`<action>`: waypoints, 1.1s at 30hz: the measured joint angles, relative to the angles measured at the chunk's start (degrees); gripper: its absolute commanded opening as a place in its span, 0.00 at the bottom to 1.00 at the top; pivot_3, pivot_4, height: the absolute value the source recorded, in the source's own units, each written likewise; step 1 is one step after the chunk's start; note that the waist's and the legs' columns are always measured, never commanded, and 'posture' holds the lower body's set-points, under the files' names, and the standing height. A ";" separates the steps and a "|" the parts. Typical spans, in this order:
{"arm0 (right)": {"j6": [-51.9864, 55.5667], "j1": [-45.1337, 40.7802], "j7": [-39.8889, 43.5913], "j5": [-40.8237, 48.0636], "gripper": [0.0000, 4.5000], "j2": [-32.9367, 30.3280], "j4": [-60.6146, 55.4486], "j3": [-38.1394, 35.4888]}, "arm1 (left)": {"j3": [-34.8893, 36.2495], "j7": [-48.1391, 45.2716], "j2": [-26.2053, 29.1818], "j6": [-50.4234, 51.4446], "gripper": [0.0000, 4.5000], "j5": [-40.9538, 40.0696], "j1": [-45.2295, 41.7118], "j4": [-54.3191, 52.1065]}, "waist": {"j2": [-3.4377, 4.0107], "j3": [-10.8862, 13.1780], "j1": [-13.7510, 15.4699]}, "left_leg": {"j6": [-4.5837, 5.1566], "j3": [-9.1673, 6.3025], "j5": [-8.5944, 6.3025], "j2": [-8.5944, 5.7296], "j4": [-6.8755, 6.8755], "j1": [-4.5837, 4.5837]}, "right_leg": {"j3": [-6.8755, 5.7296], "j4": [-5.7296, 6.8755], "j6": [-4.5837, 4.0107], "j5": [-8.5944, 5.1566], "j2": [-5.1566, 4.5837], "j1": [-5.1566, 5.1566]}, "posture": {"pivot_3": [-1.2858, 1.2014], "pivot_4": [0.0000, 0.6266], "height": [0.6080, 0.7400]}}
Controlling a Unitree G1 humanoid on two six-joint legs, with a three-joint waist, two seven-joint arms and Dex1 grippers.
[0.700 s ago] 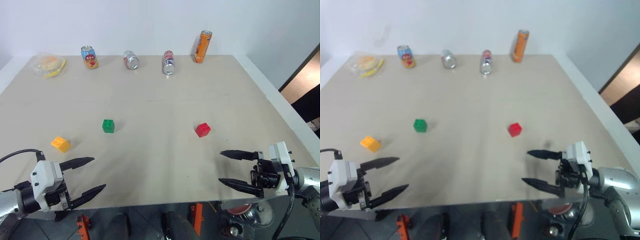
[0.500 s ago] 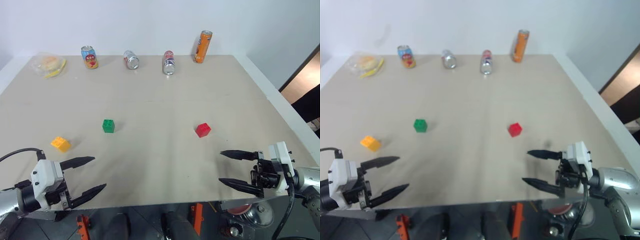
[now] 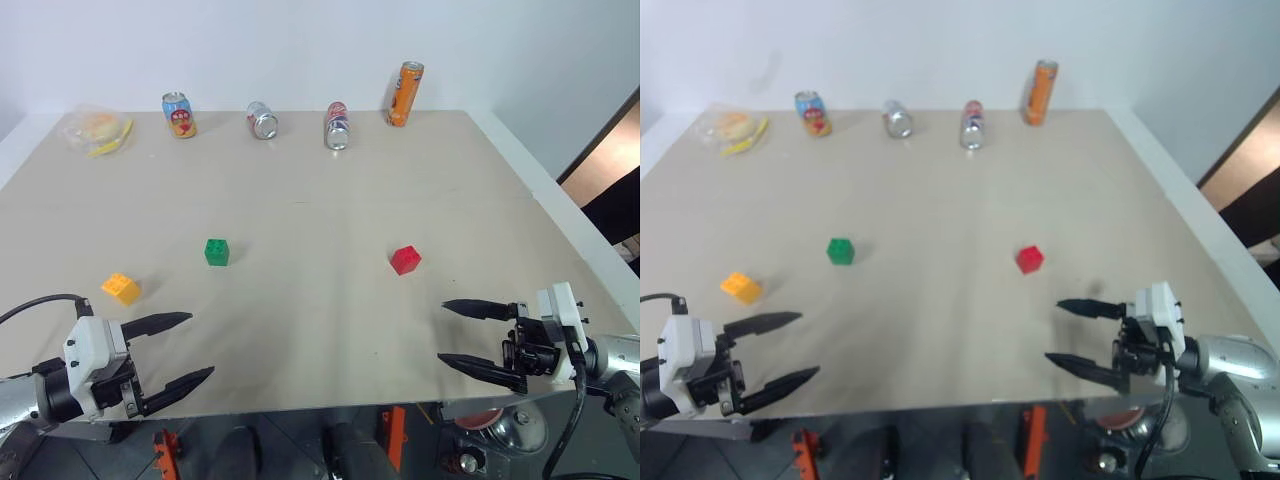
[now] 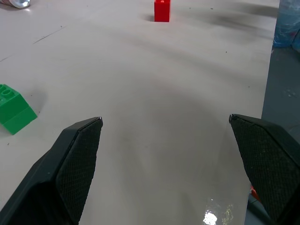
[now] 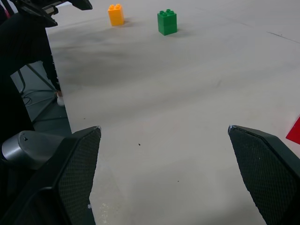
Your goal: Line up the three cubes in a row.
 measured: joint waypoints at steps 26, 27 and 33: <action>27.26 -23.54 -57.12 -12.96 1.00 23.70 -1.13 10.62 | -21.03 14.16 -13.88 6.84 1.00 0.56 -38.73 12.64 | 0.02 -0.02 -0.01 | 0.14 -0.12 0.12 0.00 0.49 -0.14 | 0.44 0.61 0.64 0.50 0.46 -0.15 | 0.52 0.24 1.00; 27.68 -23.61 -57.87 -13.12 1.00 24.61 -1.45 11.29 | -21.62 13.75 -14.31 6.69 1.00 0.62 -39.71 13.09 | 0.02 -0.02 -0.04 | 0.14 -0.11 0.12 0.01 0.50 -0.14 | 0.47 0.61 0.64 0.50 0.48 -0.15 | 0.52 0.24 1.00; 27.15 -24.47 -61.71 -16.66 1.00 27.21 0.70 12.91 | -25.22 11.98 -16.74 5.42 1.00 2.29 -41.72 15.12 | 0.03 -0.03 -0.05 | 0.14 -0.06 0.12 -0.01 0.55 -0.15 | 0.58 0.60 0.67 0.52 0.48 -0.14 | 0.52 0.24 1.00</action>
